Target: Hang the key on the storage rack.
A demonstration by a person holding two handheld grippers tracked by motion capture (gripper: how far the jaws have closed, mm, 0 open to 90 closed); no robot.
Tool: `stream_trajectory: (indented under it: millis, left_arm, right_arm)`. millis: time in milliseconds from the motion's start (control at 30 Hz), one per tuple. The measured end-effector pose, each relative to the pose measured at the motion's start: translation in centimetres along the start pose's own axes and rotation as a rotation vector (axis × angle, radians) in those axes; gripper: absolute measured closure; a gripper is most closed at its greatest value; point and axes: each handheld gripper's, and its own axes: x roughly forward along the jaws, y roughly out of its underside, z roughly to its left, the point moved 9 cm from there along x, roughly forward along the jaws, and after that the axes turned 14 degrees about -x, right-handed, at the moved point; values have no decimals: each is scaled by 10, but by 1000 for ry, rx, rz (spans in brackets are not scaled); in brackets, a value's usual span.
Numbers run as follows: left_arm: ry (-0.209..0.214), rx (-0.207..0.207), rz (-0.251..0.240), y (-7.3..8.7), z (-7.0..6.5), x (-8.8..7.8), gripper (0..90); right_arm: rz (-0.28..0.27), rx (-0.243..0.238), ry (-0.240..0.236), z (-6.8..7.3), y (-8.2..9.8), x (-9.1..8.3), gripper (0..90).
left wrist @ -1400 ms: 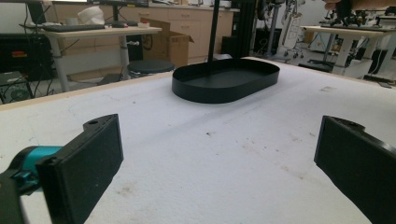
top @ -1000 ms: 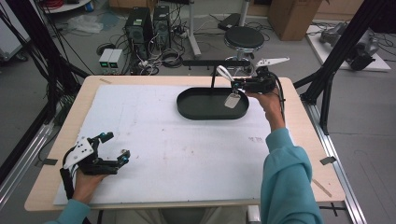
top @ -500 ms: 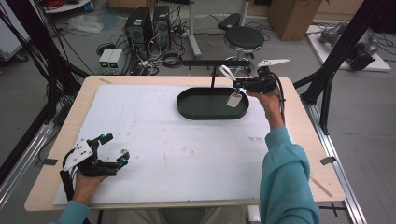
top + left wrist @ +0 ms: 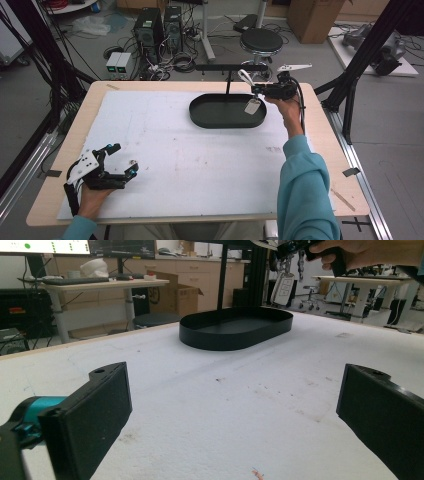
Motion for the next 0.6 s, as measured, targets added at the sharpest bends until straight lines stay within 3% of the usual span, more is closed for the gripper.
stream_trajectory:
  millis: [367,600]
  left_arm:
    - [-7,18,-10,0,-1,-1,17]
    - [-8,31,-48,-2,-2,-5,17]
  right_arm:
    - [-12,25,22,-6,3,4,746]
    - [-25,40,44,-9,3,8,745]
